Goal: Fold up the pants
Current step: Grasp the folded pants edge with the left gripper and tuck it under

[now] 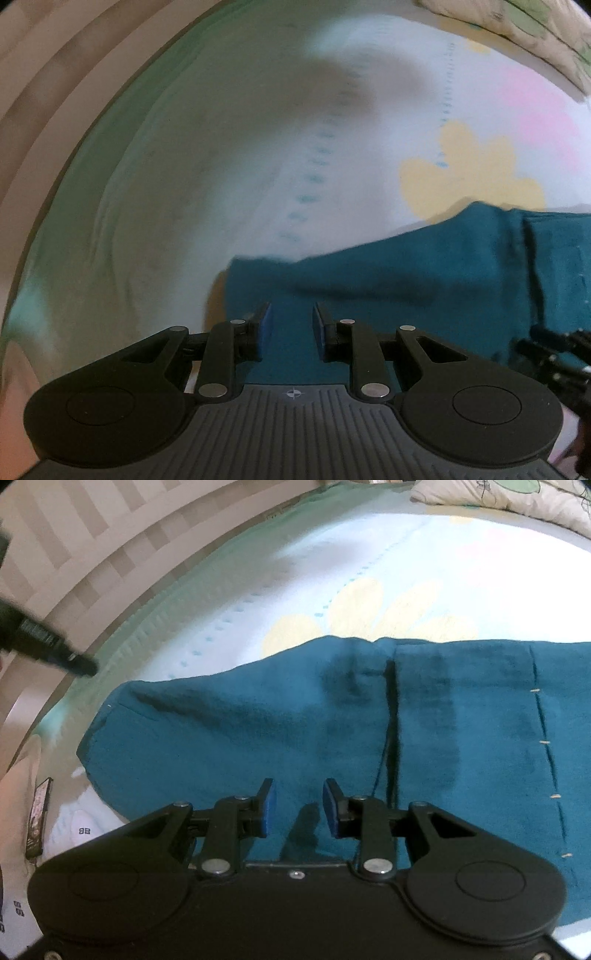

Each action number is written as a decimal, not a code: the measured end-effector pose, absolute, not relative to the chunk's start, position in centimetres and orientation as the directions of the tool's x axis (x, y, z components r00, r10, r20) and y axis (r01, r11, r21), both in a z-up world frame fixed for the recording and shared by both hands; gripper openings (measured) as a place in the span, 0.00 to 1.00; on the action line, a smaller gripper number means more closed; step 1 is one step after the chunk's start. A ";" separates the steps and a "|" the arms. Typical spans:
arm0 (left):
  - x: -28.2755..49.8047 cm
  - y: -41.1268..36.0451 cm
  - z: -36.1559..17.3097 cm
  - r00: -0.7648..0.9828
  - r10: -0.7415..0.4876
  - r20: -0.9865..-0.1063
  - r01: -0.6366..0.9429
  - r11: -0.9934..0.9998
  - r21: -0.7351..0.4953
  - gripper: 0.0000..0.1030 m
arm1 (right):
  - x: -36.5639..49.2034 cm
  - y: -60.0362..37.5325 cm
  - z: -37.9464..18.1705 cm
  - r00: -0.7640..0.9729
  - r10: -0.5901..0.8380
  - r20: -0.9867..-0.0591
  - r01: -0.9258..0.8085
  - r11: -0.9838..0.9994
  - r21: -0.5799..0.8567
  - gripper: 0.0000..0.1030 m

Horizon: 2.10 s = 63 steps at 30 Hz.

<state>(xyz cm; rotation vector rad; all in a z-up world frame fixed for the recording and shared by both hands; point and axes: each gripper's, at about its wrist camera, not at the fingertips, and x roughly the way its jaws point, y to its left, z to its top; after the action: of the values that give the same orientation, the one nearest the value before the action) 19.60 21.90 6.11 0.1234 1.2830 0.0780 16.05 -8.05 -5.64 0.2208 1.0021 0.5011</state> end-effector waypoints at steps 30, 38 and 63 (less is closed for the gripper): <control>10.9 25.8 -1.0 0.434 0.058 -0.899 -0.052 0.998 0.039 0.23 | 17.4 -5.8 -6.7 0.387 0.533 -0.752 -0.325 0.843 0.429 0.40; 8.9 27.6 0.1 0.459 -0.011 -0.888 -0.113 0.991 -0.070 0.23 | 17.3 -6.5 -6.7 0.387 0.539 -0.748 -0.318 0.840 0.440 0.40; 8.9 29.2 -1.8 0.428 -0.091 -0.899 -0.155 0.973 -0.172 0.70 | 17.5 -6.2 -6.9 0.387 0.535 -0.751 -0.311 0.843 0.440 0.40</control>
<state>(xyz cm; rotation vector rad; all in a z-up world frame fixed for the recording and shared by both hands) 8.95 29.20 -1.82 -0.2431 1.1307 0.0402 17.50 -6.16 -6.93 0.2423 1.0431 0.5447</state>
